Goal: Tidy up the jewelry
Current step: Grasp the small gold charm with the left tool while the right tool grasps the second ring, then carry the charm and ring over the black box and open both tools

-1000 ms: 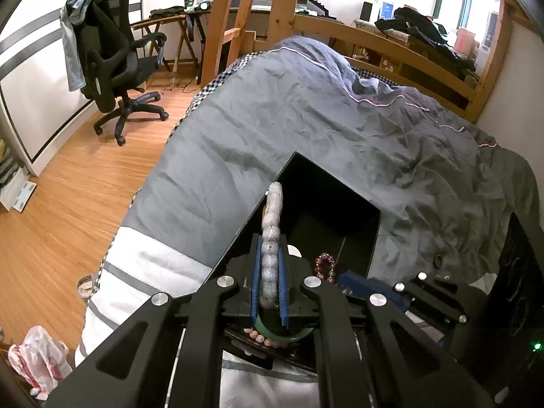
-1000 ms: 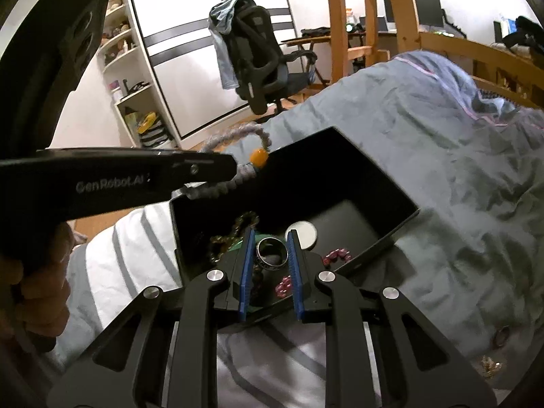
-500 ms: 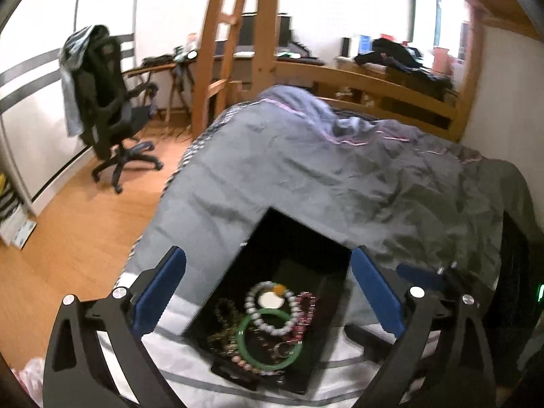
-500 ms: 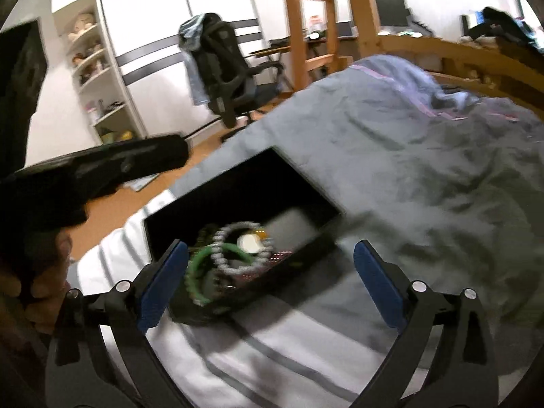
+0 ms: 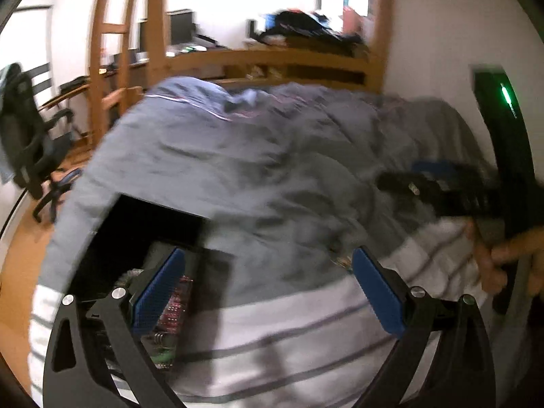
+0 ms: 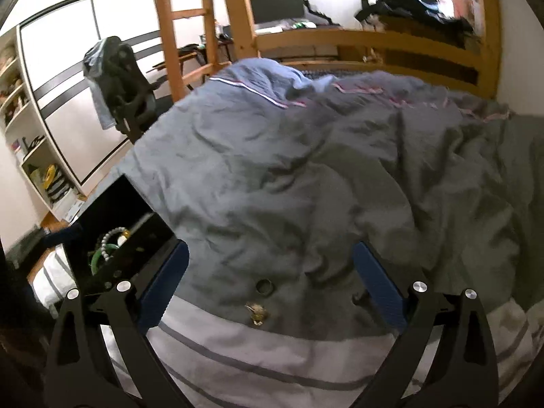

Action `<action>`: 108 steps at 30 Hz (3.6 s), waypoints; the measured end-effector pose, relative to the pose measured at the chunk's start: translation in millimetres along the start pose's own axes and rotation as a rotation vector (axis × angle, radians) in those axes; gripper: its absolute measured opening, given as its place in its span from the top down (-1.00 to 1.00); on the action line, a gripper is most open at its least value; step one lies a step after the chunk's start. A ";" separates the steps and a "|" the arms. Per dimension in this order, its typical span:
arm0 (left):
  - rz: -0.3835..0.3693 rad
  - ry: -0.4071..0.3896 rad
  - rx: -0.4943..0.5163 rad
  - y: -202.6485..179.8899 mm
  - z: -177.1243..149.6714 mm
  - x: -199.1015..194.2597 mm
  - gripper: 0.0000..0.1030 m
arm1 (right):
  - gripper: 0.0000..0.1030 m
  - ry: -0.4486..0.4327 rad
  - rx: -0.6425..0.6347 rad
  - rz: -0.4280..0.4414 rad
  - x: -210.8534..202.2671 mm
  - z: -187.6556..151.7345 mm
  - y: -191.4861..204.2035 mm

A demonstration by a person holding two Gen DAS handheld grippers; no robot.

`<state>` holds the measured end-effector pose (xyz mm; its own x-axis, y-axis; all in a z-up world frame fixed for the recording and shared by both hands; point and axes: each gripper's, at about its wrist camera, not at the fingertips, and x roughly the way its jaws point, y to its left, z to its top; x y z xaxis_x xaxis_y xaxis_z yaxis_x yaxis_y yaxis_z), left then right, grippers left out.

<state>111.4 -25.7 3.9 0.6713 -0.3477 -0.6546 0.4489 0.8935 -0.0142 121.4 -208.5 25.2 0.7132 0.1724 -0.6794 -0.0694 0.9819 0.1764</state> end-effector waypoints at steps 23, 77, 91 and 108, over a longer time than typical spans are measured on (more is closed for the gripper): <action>-0.238 0.223 0.031 -62.0 -27.7 136.8 0.59 | 0.85 0.302 -0.105 0.034 114.4 -38.8 16.6; 0.113 0.138 -0.215 71.5 10.2 2.0 0.86 | 0.59 0.043 -0.130 0.112 66.2 -9.9 62.4; 0.240 0.122 -0.270 126.9 7.6 -23.5 0.86 | 0.59 -0.030 -0.219 0.262 56.0 -3.7 155.6; 0.231 0.168 -0.321 152.8 -7.8 -25.3 0.84 | 0.58 0.033 -0.299 0.331 79.2 -23.9 201.9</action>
<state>158.4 121.8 12.4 0.6151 -0.1002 -0.7821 0.0735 0.9949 -0.0697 147.2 5.3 -10.0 0.5962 0.4793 -0.6441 -0.4927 0.8518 0.1778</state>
